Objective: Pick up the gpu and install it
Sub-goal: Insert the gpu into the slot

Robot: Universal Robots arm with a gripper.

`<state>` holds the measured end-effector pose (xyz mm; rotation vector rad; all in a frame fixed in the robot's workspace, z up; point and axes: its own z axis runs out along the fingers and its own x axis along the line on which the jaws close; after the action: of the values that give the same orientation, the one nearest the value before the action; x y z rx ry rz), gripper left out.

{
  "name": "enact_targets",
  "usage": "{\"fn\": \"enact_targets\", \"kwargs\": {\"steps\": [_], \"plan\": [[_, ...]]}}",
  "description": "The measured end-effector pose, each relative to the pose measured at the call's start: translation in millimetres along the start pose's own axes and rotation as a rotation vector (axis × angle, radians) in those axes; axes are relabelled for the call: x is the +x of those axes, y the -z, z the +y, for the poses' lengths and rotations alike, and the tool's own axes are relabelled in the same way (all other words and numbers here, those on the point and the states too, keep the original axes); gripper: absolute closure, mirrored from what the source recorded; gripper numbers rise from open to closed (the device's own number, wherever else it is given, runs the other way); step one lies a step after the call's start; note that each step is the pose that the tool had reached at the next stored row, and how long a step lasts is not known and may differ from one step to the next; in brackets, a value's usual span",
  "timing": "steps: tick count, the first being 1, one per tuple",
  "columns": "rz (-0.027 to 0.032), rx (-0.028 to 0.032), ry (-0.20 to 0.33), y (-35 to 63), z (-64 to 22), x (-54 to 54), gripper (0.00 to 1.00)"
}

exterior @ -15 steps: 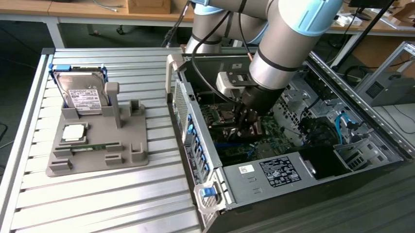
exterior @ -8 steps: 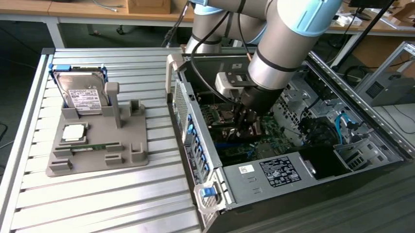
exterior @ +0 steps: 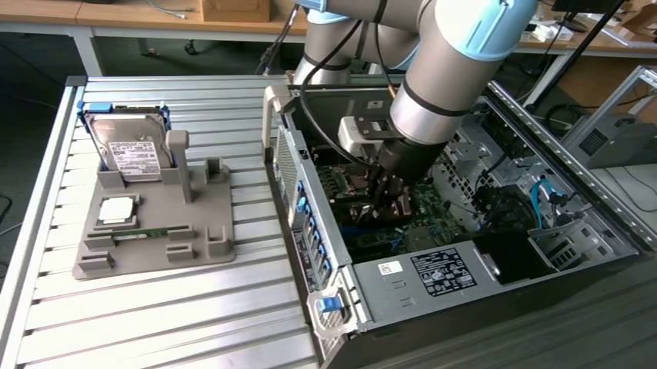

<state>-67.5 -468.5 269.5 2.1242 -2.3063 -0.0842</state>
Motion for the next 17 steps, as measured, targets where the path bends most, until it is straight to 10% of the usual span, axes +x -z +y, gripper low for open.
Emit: {"fn": "enact_targets", "kwargs": {"steps": [13,17], "plan": [[0.0112,0.0011,0.0,-0.8,-0.2,3.6,0.73],[-0.0071,-0.0006,0.0,0.0,-0.3,6.8,0.73]]}}
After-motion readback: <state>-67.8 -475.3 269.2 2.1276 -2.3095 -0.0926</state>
